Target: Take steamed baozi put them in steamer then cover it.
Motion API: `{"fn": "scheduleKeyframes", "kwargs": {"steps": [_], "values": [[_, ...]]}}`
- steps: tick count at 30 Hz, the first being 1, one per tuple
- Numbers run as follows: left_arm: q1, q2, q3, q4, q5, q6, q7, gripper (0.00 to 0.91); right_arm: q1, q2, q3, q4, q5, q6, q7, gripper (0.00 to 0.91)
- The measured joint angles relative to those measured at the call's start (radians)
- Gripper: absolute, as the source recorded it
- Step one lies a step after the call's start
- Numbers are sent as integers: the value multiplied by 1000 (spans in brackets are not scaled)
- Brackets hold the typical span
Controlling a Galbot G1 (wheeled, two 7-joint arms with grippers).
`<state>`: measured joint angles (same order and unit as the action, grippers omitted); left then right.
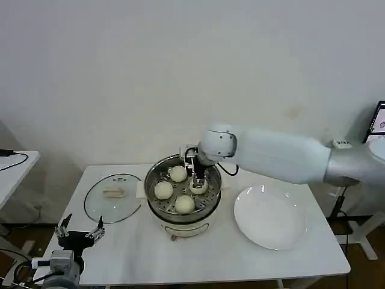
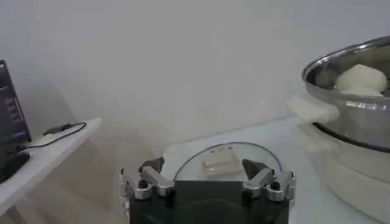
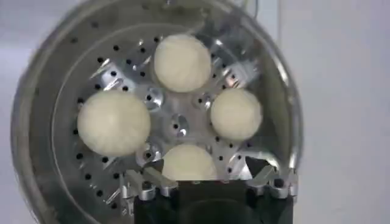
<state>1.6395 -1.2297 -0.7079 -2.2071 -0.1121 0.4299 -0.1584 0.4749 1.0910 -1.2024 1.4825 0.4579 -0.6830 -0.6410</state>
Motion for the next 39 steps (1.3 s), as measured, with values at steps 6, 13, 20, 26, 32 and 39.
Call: {"fn": "scheduleKeyframes", "kwargs": {"steps": [6, 13, 20, 26, 32, 39], "values": [[1, -1, 5, 8, 10, -5, -1, 907, -99, -101, 123, 94, -40, 48, 154, 907], [1, -4, 10, 30, 34, -32, 7, 907, -382, -178, 410, 189, -158, 184, 340, 907], [-11, 8, 22, 61, 58, -64, 5, 907, -788, -169, 829, 243, -320, 385, 417, 907], [-27, 21, 39, 96, 95, -101, -2, 907, -1135, -93, 1196, 288, -401, 553, 437, 907], [-44, 41, 47, 142, 189, -158, 4, 907, -1435, 32, 1523, 332, -426, 689, 427, 907], [-76, 72, 65, 218, 410, -243, 30, 907, -1714, 137, 1801, 392, -415, 747, 436, 907]]}}
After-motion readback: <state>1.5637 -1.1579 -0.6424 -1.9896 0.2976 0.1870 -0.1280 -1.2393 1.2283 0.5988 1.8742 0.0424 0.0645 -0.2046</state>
